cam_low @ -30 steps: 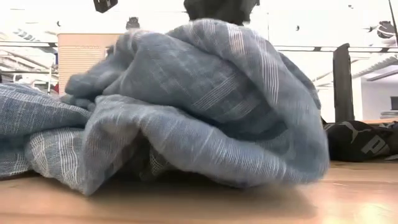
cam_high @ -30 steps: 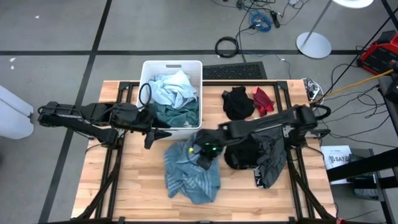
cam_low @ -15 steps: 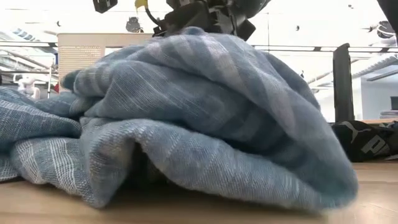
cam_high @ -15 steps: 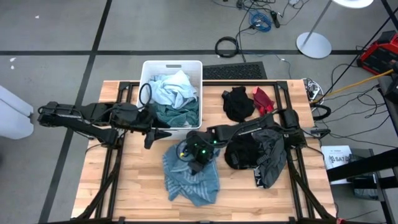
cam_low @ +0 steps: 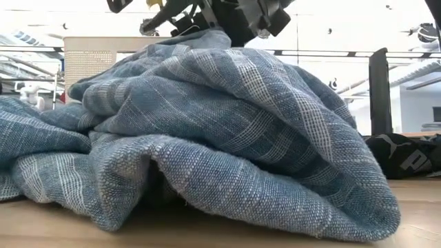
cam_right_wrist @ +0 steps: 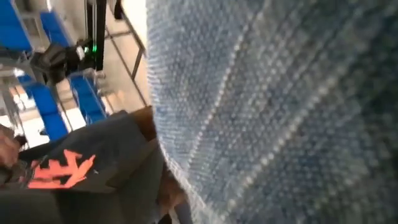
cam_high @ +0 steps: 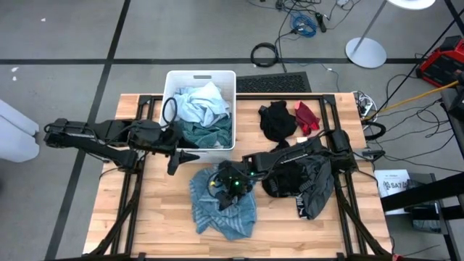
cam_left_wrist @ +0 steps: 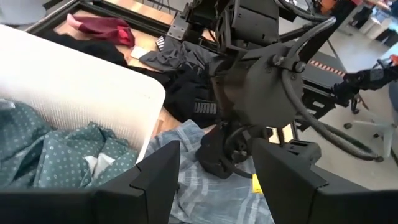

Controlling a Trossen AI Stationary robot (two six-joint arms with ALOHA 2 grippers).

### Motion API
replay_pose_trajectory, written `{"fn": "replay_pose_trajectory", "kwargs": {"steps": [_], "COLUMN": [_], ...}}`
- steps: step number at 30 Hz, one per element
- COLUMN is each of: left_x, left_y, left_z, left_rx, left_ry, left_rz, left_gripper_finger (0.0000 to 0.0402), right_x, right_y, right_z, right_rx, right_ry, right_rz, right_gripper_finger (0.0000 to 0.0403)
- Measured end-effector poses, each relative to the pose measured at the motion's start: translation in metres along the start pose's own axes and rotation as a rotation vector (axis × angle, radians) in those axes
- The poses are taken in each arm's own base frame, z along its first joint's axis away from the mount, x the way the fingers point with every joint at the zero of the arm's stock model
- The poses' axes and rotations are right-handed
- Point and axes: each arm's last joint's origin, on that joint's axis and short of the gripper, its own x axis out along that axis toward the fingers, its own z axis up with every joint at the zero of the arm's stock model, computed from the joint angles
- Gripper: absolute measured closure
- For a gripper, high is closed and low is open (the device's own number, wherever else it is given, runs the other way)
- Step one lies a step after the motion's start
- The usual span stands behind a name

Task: Sort clothes
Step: Put the blue shirt into the white laundry organizer

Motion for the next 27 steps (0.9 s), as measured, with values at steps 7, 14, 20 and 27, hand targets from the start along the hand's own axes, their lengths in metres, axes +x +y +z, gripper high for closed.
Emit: {"fn": "replay_pose_trajectory", "kwargs": {"steps": [7,14,20,27], "left_x": [0.0,0.0,0.0,0.0], "left_y": [-0.001,-0.001,-0.001,-0.001], "left_z": [0.0,0.0,0.0,0.0], "left_rx": [0.081,0.115,0.117,0.117], "left_ry": [0.007,0.013,0.013,0.012], "left_rz": [-0.019,-0.037,-0.037,-0.037], "left_gripper_finger": [0.019,0.019,0.019,0.019], "right_x": [-0.008,-0.03,-0.01,0.039], "right_y": [0.013,0.033,0.012,-0.018], "right_z": [-0.004,-0.013,-0.018,0.002], "right_rx": [0.078,0.152,0.193,0.139], "right_ry": [-0.142,-0.27,-0.274,-0.361], "right_rz": [-0.166,-0.374,-0.448,-0.472], "right_gripper_finger": [0.0084,0.0088,0.0089,0.0089]}}
